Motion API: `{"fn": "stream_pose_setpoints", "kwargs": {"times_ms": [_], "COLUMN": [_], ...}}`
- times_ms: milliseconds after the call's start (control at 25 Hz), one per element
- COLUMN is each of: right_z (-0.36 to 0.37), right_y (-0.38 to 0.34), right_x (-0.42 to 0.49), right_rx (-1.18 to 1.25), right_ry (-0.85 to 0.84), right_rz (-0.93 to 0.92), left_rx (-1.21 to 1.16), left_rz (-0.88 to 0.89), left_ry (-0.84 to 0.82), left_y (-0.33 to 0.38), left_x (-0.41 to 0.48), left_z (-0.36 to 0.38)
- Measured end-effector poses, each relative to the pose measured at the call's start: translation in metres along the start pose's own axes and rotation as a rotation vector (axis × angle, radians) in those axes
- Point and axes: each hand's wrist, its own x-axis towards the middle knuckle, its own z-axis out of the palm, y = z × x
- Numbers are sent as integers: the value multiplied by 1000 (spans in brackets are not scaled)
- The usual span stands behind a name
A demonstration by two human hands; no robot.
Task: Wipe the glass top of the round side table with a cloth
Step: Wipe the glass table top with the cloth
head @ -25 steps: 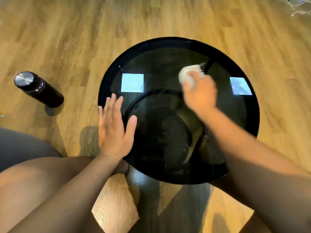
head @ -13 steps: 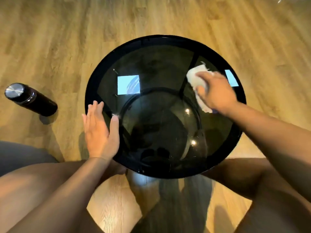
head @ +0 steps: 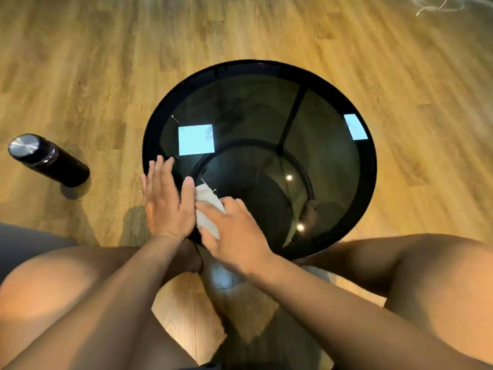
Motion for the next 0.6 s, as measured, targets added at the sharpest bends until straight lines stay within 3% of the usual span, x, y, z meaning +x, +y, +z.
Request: {"fn": "stream_pose_setpoints", "kwargs": {"times_ms": [80, 200, 280, 360, 480, 600], "right_z": [-28, -104, -137, -128, -77, -13], "right_y": [57, 182, 225, 211, 129, 23], "right_x": [-10, -19, -26, -22, -25, -19], "right_rx": [-275, -389, -374, -342, -215, -132], "right_ry": [72, 136, 186, 220, 243, 260], "right_rz": [-29, 400, 653, 683, 658, 421], "left_rx": [52, 84, 82, 70, 60, 17], "left_rz": [5, 2, -4, -11, -10, 9], "left_ry": [-11, -7, -16, -17, -9, -8], "left_y": [-3, -2, -2, -2, 1, -1], "left_x": [2, 5, 4, 4, 4, 3], "left_z": [2, 3, 3, 1, 0, -1]}}
